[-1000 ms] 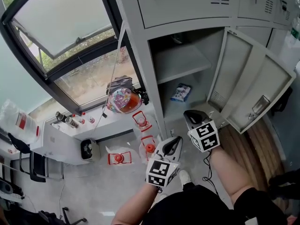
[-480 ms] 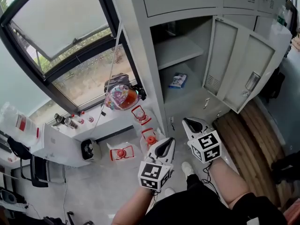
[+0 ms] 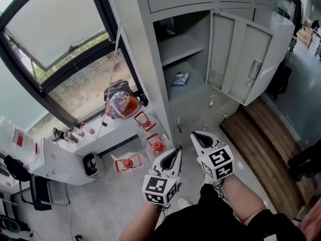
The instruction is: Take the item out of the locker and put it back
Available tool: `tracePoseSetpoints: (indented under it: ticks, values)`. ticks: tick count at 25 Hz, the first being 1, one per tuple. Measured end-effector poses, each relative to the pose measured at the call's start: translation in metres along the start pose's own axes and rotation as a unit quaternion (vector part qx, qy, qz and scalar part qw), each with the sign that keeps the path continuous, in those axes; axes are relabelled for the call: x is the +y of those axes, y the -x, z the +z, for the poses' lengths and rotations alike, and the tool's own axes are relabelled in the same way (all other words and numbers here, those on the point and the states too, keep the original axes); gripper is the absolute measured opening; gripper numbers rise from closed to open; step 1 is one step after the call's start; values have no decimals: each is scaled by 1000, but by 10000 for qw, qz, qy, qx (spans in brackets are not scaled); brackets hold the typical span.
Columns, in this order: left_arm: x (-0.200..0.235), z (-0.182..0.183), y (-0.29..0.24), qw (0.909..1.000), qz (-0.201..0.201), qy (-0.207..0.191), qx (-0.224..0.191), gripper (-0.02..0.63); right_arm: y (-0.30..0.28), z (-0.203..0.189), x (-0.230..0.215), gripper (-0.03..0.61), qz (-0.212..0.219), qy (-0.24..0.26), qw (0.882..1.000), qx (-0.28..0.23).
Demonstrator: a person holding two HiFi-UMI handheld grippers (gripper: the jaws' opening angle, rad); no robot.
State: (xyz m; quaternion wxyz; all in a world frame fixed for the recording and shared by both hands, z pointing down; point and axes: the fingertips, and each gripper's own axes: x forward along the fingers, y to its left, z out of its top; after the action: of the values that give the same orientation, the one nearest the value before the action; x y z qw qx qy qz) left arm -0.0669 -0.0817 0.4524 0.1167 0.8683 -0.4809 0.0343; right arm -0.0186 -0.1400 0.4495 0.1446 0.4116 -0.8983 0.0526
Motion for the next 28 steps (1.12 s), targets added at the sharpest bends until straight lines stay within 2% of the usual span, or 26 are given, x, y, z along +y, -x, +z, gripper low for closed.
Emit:
tracePoseSetpoints:
  ticks: [11,28]
  values:
    - [-10,9,17,9999,-15,-26,-142,20,31,7,18,52,-92,83,9999,-73]
    - [-29,14,8,9998,52,-92,-143,20,51,-3,14,52,11,20,9999,-102]
